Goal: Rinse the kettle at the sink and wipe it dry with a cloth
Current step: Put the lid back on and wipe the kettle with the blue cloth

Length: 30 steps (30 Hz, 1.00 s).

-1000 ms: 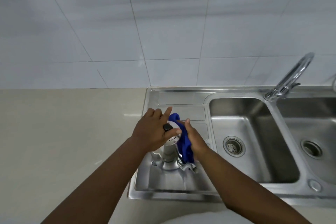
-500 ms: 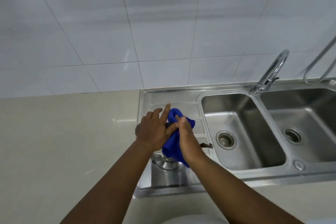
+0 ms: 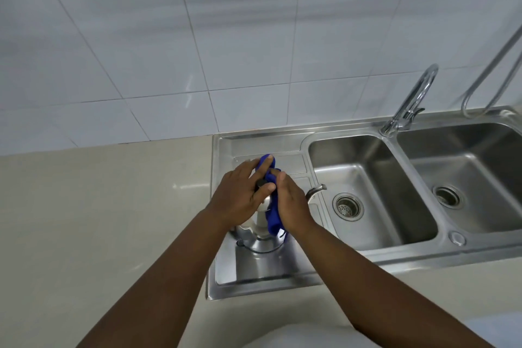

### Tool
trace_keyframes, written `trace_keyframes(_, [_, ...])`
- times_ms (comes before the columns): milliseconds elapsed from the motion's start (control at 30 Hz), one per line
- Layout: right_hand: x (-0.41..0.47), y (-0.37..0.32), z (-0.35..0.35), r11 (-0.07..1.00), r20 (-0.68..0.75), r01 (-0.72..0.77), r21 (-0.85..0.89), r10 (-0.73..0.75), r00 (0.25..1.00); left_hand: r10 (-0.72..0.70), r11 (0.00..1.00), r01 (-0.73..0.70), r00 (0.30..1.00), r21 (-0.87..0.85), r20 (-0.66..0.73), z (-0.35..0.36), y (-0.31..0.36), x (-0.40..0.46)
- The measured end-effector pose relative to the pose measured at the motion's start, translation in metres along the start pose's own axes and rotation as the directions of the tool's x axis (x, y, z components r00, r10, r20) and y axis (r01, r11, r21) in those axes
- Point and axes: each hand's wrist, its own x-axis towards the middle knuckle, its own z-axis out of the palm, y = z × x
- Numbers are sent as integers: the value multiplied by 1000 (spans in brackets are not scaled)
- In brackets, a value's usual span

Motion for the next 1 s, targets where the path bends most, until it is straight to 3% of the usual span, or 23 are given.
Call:
trace_keyframes(133, [-10, 11, 8, 1000, -53, -10, 26, 11, 999, -54, 988, 62, 997, -143, 57, 3, -1, 1])
trace_keyframes(333, [-69, 50, 25, 958, -138, 92, -271, -133, 981, -158, 976, 166, 985, -143, 70, 4, 5, -3])
trace_keyframes(467, [-93, 83, -5, 881, 5, 209, -425, -228, 974, -159, 974, 167, 985, -152, 60, 3, 6, -3])
trace_keyframes(567, [-102, 116, -35, 684, 190, 382, -621, -342, 920, -164, 973, 170, 985, -154, 49, 3, 4, -4])
trace_keyframes(633, [-101, 127, -53, 545, 306, 356, -759, -184, 934, -169, 974, 173, 985, -146, 40, 3, 4, -4])
trace_keyframes(733, [-90, 139, -67, 426, 322, 226, -876, 168, 932, -170, 975, 173, 985, -139, 30, 4, 4, -4])
trace_keyframes(1000, [-49, 151, -57, 383, 281, 184, -905, 215, 935, -171, 975, 172, 985, -144, 17, 5, 3, -4])
